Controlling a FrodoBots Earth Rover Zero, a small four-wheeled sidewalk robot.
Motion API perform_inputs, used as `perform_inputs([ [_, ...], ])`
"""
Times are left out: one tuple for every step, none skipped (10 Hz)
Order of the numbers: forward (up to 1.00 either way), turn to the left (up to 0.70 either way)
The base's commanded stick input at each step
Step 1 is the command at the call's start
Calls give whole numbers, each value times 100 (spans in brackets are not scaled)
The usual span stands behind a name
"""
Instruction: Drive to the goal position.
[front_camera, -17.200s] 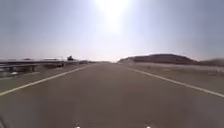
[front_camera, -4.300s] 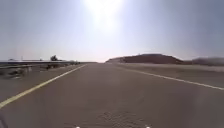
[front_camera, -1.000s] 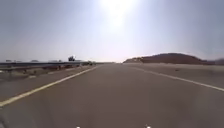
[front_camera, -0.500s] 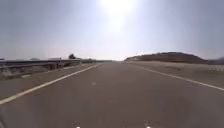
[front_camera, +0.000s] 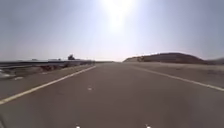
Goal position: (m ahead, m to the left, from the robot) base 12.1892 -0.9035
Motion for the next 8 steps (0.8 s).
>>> perform_inputs([
  [70,0],
  [70,0],
  [70,0],
  [70,0],
  [70,0],
  [70,0],
  [70,0],
  [70,0],
])
